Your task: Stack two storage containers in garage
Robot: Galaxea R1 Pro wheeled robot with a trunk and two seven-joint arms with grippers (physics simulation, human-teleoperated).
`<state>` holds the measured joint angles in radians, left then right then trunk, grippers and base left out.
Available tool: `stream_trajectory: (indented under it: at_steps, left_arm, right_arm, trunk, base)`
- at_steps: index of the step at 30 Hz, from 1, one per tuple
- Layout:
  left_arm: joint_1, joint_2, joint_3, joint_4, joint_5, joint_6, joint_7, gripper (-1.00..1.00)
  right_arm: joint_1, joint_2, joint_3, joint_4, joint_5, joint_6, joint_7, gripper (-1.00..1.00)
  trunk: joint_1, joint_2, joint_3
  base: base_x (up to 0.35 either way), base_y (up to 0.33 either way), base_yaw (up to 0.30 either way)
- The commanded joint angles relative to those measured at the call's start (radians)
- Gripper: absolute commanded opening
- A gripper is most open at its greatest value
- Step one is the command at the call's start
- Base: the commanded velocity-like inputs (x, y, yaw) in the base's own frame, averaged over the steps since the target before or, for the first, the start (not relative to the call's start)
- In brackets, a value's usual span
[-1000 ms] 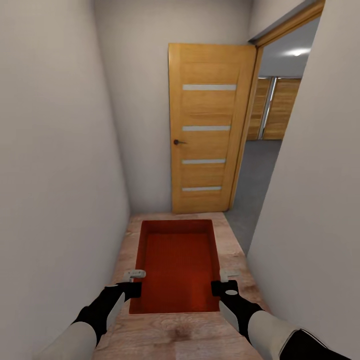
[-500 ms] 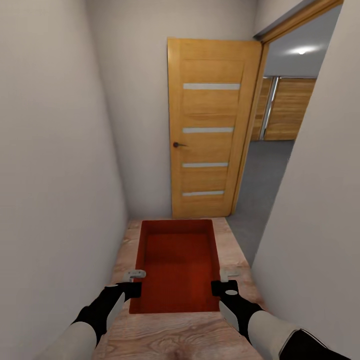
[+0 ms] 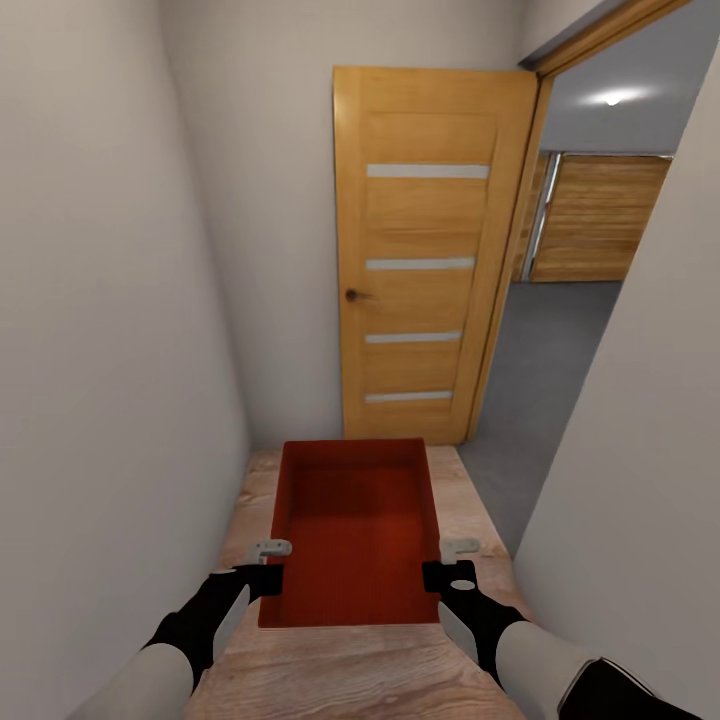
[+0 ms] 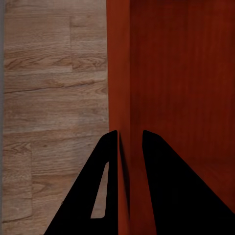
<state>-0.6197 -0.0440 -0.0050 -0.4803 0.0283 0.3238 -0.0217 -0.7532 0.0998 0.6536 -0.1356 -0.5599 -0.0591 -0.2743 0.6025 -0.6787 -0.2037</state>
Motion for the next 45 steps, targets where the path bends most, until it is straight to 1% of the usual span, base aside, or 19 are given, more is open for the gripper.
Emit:
stream_trajectory:
  at_steps: [1, 45]
  left_arm:
    - [0.000, 0.001, 0.008, 0.000, 0.006, 0.006, 0.003, -1.00]
    - [0.000, 0.001, 0.008, 0.000, 0.005, 0.005, 0.003, -1.00]
  right_arm:
    - [-0.001, -0.014, -0.049, -0.001, 0.008, -0.039, -0.032, -1.00]
    - [-0.001, -0.014, -0.049, -0.001, 0.008, -0.039, -0.032, -1.00]
  trunk:
    - [0.001, -0.001, -0.001]
    - [0.001, -0.001, -0.001]
  base:
    - [0.322, 0.000, 0.000]
    - [0.322, 0.000, 0.000]
